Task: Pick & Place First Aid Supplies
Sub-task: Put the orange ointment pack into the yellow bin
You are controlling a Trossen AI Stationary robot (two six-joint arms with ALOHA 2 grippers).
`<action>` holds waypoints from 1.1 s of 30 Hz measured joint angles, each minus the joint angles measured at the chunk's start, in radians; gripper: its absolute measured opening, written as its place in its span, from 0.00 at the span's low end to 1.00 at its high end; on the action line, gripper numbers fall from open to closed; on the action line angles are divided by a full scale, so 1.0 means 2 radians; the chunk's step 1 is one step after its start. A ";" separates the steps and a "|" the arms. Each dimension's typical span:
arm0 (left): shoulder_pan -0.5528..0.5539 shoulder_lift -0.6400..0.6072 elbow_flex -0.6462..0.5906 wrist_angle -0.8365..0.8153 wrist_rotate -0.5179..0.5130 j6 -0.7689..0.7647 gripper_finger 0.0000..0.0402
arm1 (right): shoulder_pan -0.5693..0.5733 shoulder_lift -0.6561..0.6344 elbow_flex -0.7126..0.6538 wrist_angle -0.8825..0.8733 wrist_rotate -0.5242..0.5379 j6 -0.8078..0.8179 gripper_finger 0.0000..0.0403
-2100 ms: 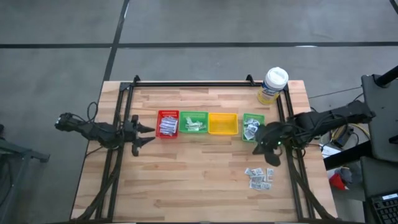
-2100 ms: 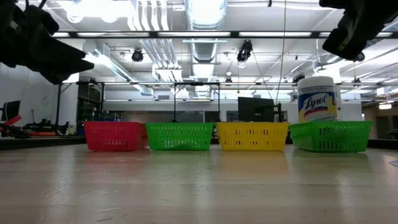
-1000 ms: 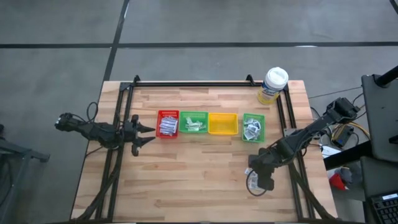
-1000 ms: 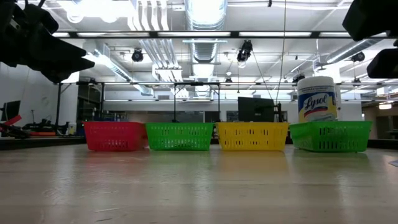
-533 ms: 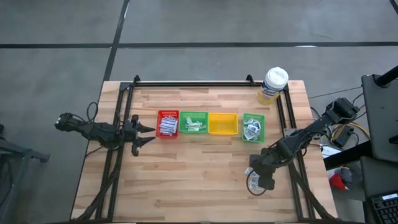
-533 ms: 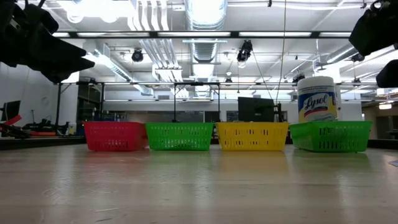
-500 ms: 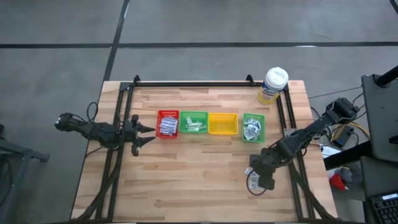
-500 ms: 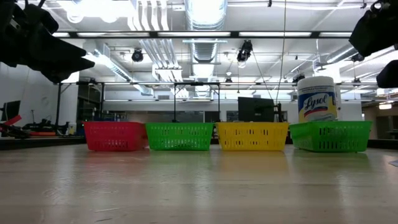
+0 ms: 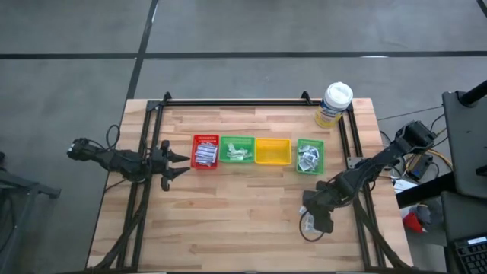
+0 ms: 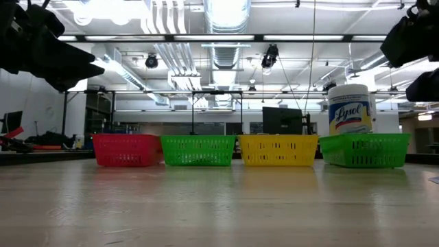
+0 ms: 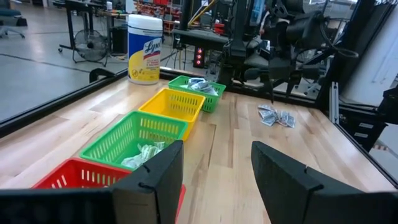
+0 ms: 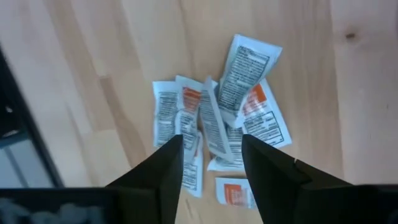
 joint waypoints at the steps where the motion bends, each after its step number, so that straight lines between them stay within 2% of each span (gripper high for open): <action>1: 0.000 0.000 0.000 0.000 0.000 0.000 0.47 | 0.000 0.005 0.000 -0.001 0.001 -0.003 0.40; 14: 0.000 0.000 0.000 0.000 -0.001 0.001 0.47 | 0.001 0.062 0.000 0.000 -0.001 -0.009 0.40; 20: 0.000 0.000 0.000 0.000 -0.001 0.001 0.47 | 0.002 0.059 0.000 0.002 -0.008 -0.006 0.41; 33: 0.000 0.000 0.000 0.000 -0.001 0.002 0.47 | 0.006 0.064 0.000 0.035 -0.022 -0.001 0.36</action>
